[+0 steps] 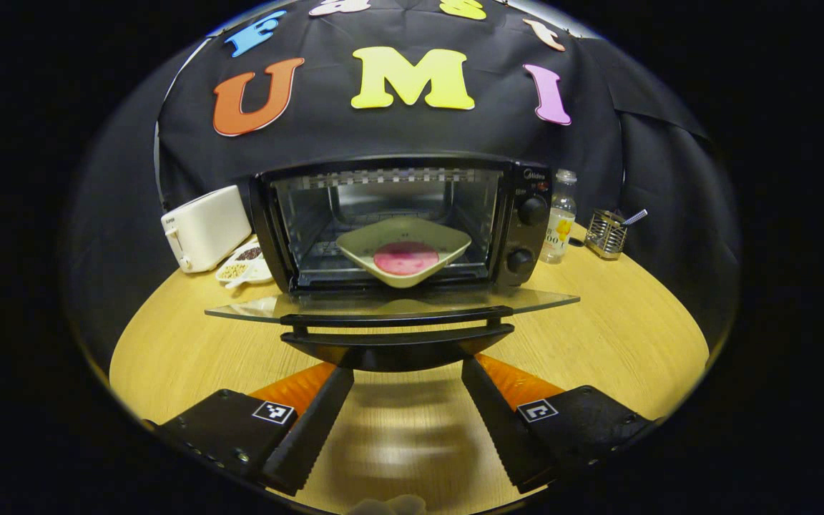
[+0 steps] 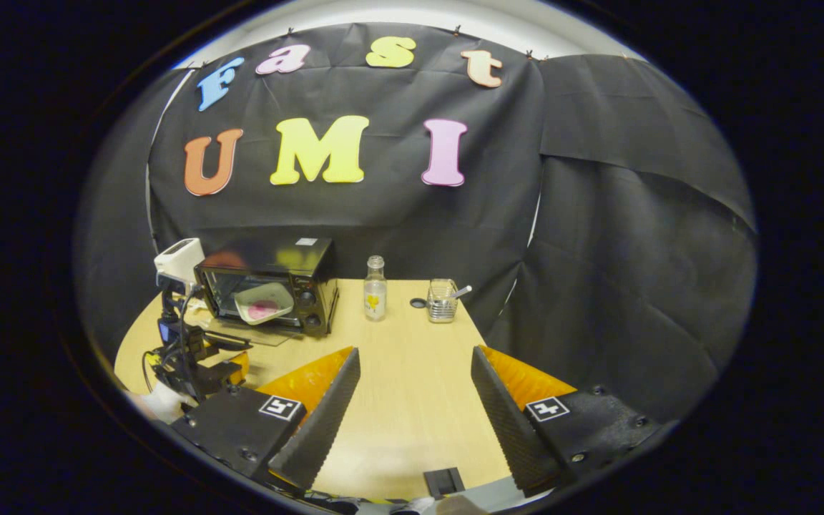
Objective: Open the electric oven with the left hand, put the food in, and close the electric oven.
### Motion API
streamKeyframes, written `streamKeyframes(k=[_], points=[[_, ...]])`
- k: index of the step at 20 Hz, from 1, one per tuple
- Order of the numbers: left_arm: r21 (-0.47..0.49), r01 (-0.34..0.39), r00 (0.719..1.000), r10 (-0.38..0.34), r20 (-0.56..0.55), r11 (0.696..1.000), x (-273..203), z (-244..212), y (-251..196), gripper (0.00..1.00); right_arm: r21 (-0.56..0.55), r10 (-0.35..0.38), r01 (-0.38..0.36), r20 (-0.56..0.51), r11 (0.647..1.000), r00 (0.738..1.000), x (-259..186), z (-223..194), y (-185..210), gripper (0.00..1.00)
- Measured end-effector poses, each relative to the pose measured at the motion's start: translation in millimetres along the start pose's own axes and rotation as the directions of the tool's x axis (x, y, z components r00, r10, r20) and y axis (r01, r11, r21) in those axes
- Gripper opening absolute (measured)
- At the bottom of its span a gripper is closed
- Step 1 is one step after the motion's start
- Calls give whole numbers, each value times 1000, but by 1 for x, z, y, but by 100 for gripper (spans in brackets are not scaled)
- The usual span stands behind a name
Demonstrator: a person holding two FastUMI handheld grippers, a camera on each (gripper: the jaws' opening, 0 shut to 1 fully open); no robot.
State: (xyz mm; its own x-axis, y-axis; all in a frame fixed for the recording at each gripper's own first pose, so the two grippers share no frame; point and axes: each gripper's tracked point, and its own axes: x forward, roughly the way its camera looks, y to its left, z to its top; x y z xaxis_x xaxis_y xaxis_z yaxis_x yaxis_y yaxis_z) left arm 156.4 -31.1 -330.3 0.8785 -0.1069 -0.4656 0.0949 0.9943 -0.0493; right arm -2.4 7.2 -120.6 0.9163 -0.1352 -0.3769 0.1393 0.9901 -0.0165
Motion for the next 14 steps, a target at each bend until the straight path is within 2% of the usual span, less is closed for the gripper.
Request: streamKeyframes(k=[8, 14], points=[[22, 0, 997, -2, 83, 1000, 20, 68, 5, 97, 70, -9, 9, -2, 997, 1000, 3, 0, -1, 99], [45, 5, 994, -10, 112, 999, 31, 89, 10, 97, 87, -37, 36, 11, 996, 999, -1, 3, -8, 99]])
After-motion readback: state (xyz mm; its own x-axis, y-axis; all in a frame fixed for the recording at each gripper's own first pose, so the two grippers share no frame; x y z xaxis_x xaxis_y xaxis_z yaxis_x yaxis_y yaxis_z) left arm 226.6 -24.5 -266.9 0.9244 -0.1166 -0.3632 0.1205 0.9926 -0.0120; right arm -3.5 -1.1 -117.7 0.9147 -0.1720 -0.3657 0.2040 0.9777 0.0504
